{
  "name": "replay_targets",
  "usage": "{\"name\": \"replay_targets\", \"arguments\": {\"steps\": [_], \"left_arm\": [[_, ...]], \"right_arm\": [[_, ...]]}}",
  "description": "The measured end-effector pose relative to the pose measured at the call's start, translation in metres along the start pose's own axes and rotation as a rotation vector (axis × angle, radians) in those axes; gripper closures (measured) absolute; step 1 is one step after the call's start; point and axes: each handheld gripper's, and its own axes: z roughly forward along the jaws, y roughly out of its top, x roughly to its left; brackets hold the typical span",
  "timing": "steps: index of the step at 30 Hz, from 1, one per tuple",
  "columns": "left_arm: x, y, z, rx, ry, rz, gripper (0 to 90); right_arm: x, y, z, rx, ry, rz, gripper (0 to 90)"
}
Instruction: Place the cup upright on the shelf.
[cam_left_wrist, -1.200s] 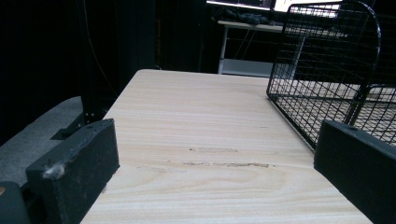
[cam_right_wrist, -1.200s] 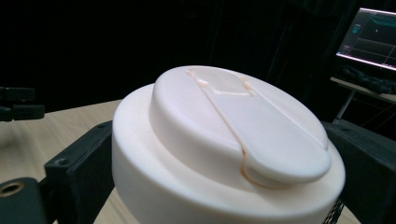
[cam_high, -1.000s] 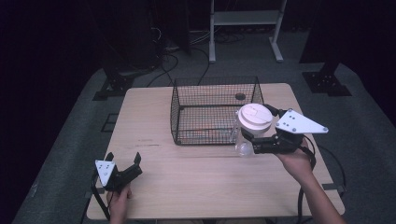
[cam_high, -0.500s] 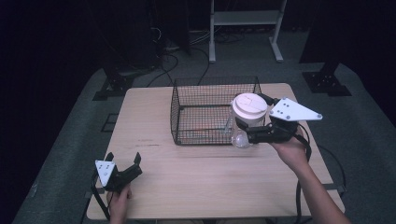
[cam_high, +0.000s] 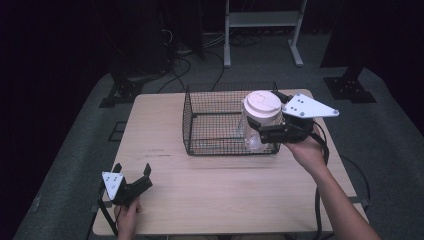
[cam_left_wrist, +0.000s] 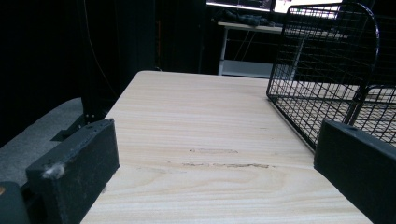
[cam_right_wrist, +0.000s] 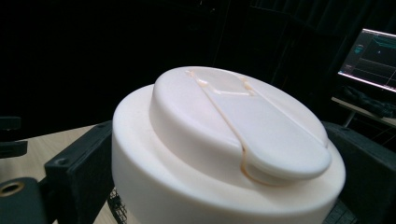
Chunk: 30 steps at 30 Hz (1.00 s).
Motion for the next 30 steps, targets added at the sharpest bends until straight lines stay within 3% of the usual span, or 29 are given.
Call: {"name": "replay_targets", "arguments": {"steps": [12, 30], "left_arm": [[0.001, 0.0, 0.0, 0.0, 0.0, -0.006, 0.0], [0.001, 0.0, 0.0, -0.002, 0.0, -0.009, 0.0]], "right_arm": [[-0.006, 0.016, 0.026, -0.003, -0.003, -0.007, 4.1], [-0.018, 0.016, 0.069, 0.021, -0.01, 0.025, 4.0]]}}
